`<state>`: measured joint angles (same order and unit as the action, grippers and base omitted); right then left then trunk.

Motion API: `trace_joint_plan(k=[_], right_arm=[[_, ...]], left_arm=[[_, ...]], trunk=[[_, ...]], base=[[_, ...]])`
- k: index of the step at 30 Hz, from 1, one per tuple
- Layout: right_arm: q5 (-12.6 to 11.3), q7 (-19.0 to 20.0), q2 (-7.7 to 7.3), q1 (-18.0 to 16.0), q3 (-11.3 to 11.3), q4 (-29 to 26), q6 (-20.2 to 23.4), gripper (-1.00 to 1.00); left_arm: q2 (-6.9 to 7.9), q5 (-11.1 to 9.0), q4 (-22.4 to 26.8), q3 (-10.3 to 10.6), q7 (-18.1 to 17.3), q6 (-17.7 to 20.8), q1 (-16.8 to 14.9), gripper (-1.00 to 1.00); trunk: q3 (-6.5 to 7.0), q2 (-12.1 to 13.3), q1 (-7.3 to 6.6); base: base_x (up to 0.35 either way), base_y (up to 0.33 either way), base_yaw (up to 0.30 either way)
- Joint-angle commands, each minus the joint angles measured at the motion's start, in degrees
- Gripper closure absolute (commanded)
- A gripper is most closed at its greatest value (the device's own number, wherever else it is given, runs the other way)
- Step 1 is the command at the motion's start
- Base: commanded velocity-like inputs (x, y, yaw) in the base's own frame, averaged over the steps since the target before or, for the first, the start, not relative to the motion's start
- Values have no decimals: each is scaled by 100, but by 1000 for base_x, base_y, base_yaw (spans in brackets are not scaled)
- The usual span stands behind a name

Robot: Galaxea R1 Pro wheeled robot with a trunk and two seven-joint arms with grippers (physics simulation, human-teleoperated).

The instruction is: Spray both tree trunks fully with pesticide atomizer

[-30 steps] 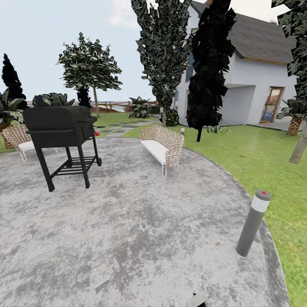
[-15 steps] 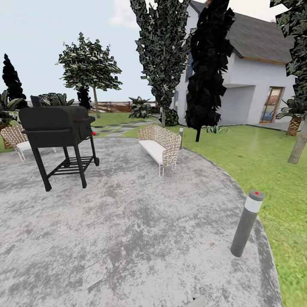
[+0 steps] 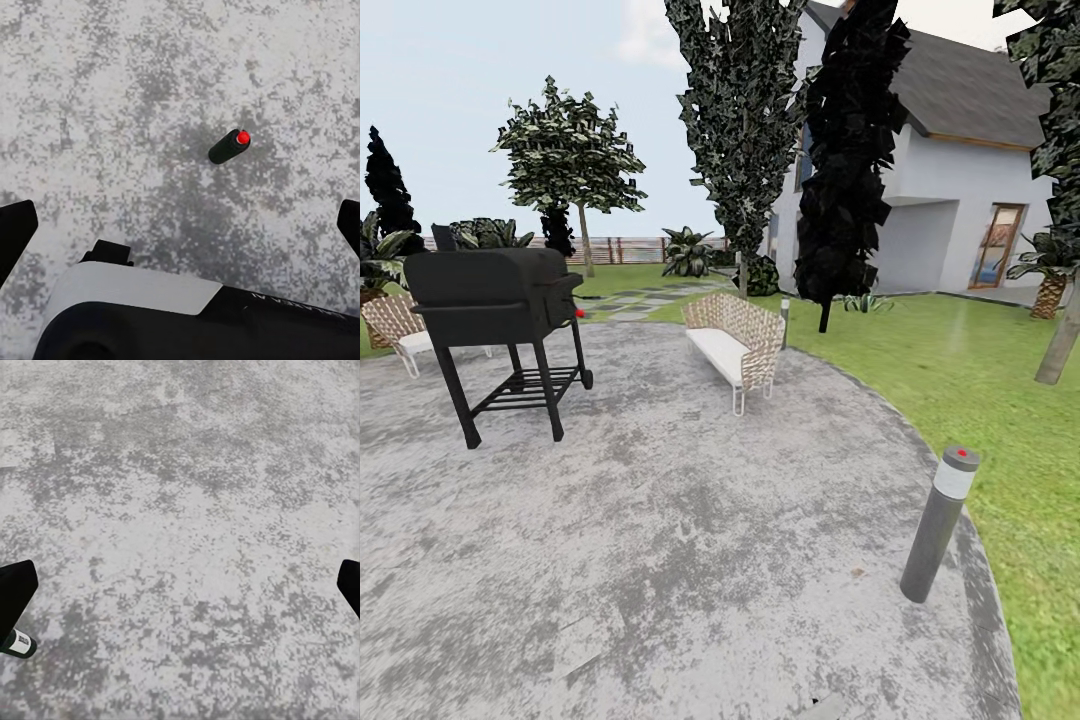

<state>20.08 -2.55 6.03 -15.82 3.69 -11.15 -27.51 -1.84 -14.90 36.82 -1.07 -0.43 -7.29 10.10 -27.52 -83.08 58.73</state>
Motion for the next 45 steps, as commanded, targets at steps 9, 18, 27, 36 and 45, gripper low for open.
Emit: trace_joint_plan(k=[9, 18, 27, 36, 45], right_arm=[[-16, -133, -11, 77, -6, 103, 7, -100], [-25, -246, -14, 97, -9, 148, 9, -100], [-30, -246, -18, 97, -16, 148, 2, -100], [-30, -254, -95, 97, -19, 138, 0, -100], [-29, -1064, -704, 97, -26, -248, -2, -100]], left_arm=[[-76, 11, -2, 15, 49, -15, 111, -100], [-97, 13, 239, 15, 69, -23, 141, -100], [-77, 37, 3272, 3, 56, 1099, 142, -100], [-91, 47, 4924, 18, 85, 1876, -93, -100], [-125, 52, 4886, 39, 87, 1315, -428, -100]], trunk=[[0, 0, 0], [0, 0, 0], [-108, -241, 132], [-197, -441, 242], [-269, -602, 329]], base=[[0, 0, 0], [0, 0, 0], [0, 0, 0], [0, 0, 0], [0, 0, 0]])
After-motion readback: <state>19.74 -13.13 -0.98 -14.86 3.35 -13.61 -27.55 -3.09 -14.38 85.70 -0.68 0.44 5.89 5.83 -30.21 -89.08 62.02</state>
